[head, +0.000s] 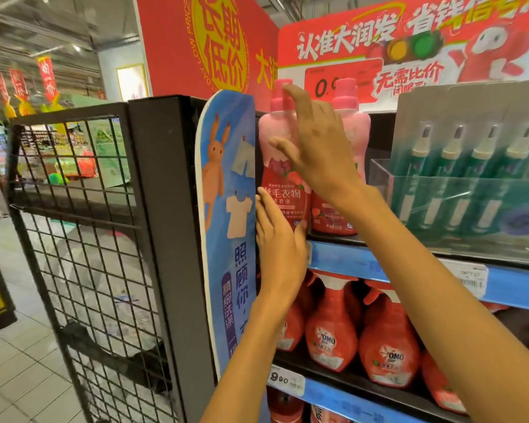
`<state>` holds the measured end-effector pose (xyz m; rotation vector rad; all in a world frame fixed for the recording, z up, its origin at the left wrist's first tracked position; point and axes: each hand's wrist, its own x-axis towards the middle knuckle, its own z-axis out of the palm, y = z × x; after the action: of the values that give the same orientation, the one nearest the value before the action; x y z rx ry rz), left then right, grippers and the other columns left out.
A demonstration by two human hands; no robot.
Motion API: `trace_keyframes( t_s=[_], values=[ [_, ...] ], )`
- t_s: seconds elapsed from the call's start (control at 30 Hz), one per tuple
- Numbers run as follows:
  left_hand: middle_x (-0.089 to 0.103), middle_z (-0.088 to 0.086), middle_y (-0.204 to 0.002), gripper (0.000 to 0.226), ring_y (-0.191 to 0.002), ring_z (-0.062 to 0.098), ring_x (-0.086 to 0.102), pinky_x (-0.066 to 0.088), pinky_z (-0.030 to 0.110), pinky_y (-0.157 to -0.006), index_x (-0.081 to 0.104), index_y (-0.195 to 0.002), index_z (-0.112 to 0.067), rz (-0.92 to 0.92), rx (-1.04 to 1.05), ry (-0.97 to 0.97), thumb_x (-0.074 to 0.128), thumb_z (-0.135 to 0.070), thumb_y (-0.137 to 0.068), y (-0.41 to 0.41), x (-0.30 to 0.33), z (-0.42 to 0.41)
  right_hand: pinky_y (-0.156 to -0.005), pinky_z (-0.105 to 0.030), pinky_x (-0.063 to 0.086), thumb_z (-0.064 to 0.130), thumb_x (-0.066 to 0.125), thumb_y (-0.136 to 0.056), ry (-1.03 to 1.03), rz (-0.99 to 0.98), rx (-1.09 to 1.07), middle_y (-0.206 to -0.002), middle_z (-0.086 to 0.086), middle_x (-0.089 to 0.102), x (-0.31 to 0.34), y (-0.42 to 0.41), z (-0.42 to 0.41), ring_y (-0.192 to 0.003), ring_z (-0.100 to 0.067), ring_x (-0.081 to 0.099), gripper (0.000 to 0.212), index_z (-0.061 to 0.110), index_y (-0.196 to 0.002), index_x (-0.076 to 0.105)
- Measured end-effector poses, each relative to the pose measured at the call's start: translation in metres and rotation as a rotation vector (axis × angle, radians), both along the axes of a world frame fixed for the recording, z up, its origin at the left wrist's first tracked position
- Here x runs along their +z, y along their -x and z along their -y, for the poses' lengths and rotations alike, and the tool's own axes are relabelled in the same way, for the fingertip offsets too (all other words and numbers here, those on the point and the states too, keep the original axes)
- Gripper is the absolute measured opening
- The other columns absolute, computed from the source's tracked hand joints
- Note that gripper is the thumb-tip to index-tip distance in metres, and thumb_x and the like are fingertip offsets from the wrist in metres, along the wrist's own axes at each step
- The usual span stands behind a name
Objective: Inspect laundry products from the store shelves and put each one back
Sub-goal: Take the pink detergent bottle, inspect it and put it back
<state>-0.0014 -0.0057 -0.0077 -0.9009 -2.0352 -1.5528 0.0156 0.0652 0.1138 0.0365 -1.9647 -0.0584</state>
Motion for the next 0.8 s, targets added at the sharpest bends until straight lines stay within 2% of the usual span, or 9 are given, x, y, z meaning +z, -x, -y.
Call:
trace_keyframes(
  t_s=[0.1, 0.17, 0.27, 0.33, 0.4, 0.47, 0.57, 0.7, 0.8],
  values=[
    [-0.009, 0.008, -0.160, 0.079, -0.146, 0.013, -0.008, 0.006, 0.029, -0.118, -0.014, -0.148, -0.010, -0.057, -0.032, 0.001, 0.048, -0.016, -0.098, -0.008, -0.005, 0.005, -0.088, -0.032, 0.041, 0.018, 0.069, -0.085, 0.114, -0.032, 0.251, -0.118, -0.016, 0.058, -0.007, -0.011, 0.007, -0.105, -0.029, 0.054, 0.068, 0.004, -0.142, 0.033],
    [-0.015, 0.000, -0.157, 0.079, -0.141, 0.005, -0.014, 0.003, 0.025, -0.117, -0.016, -0.146, -0.012, -0.092, -0.051, 0.003, 0.046, -0.019, -0.099, -0.013, -0.009, 0.009, -0.089, -0.023, 0.043, 0.014, 0.071, -0.084, 0.229, -0.047, 0.405, -0.125, -0.010, 0.057, -0.011, -0.018, 0.009, -0.110, -0.023, 0.057, 0.069, 0.005, -0.141, 0.033],
    [-0.019, -0.013, -0.149, 0.075, -0.136, -0.003, -0.018, 0.000, 0.013, -0.114, -0.018, -0.141, -0.023, -0.129, -0.072, 0.019, 0.044, -0.022, -0.100, -0.017, -0.014, 0.015, -0.085, -0.015, 0.045, 0.012, 0.075, -0.080, 0.442, -0.093, 0.532, -0.110, 0.015, 0.053, -0.016, -0.028, 0.010, -0.101, 0.007, 0.054, 0.068, 0.009, -0.137, 0.039],
    [-0.011, -0.016, -0.154, 0.072, -0.140, -0.006, -0.010, 0.003, 0.009, -0.114, -0.012, -0.142, -0.031, -0.103, -0.097, -0.024, 0.045, -0.024, -0.099, -0.024, -0.017, 0.021, -0.084, -0.016, 0.048, 0.009, 0.075, -0.079, 0.536, -0.123, 0.614, -0.109, 0.020, 0.050, -0.019, -0.034, 0.011, -0.100, 0.015, 0.052, 0.064, 0.008, -0.134, 0.043],
    [0.009, -0.018, -0.157, 0.069, -0.142, -0.008, 0.009, 0.016, 0.011, -0.113, 0.001, -0.144, -0.039, -0.050, -0.160, -0.116, 0.050, -0.030, -0.097, -0.034, -0.018, 0.026, -0.088, -0.022, 0.051, 0.008, 0.075, -0.080, 0.596, -0.145, 0.671, -0.114, 0.011, 0.054, -0.021, -0.043, 0.012, -0.107, 0.004, 0.055, 0.059, 0.007, -0.131, 0.046],
    [0.033, -0.025, -0.144, 0.064, -0.130, -0.015, 0.031, 0.030, 0.003, -0.100, 0.018, -0.139, -0.046, 0.018, -0.228, -0.252, 0.058, -0.039, -0.089, -0.042, -0.020, 0.033, -0.092, -0.028, 0.052, 0.009, 0.074, -0.081, 0.650, -0.148, 0.708, -0.122, 0.000, 0.056, -0.023, -0.054, 0.013, -0.114, -0.009, 0.056, 0.056, 0.008, -0.131, 0.048],
    [0.050, -0.022, -0.129, 0.063, -0.118, -0.006, 0.050, 0.043, 0.006, -0.089, 0.033, -0.133, -0.045, 0.123, -0.371, -0.329, 0.068, -0.046, -0.081, -0.045, -0.020, 0.044, -0.087, -0.020, 0.051, 0.008, 0.075, -0.080, 0.747, -0.143, 0.763, -0.125, -0.005, 0.059, -0.028, -0.073, 0.015, -0.111, -0.009, 0.060, 0.054, 0.008, -0.128, 0.052],
    [0.068, -0.013, -0.113, 0.050, -0.105, 0.007, 0.065, 0.052, 0.016, -0.080, 0.046, -0.126, -0.038, 0.255, -0.630, -0.279, 0.066, -0.027, -0.082, -0.053, -0.024, 0.055, -0.090, -0.028, 0.053, 0.007, 0.075, -0.078, 0.853, -0.102, 0.859, -0.122, -0.008, 0.064, -0.042, -0.096, 0.016, -0.110, -0.013, 0.063, 0.052, 0.006, -0.126, 0.056],
    [0.070, -0.003, -0.114, 0.046, -0.105, 0.016, 0.067, 0.055, 0.022, -0.080, 0.053, -0.124, -0.039, 0.342, -0.719, -0.289, 0.070, -0.030, -0.083, -0.067, -0.034, 0.063, -0.084, -0.025, 0.055, 0.020, 0.077, -0.074, 0.873, -0.083, 0.845, -0.118, -0.003, 0.065, -0.058, -0.111, 0.015, -0.105, -0.011, 0.065, 0.051, 0.014, -0.121, 0.057]
  ],
)
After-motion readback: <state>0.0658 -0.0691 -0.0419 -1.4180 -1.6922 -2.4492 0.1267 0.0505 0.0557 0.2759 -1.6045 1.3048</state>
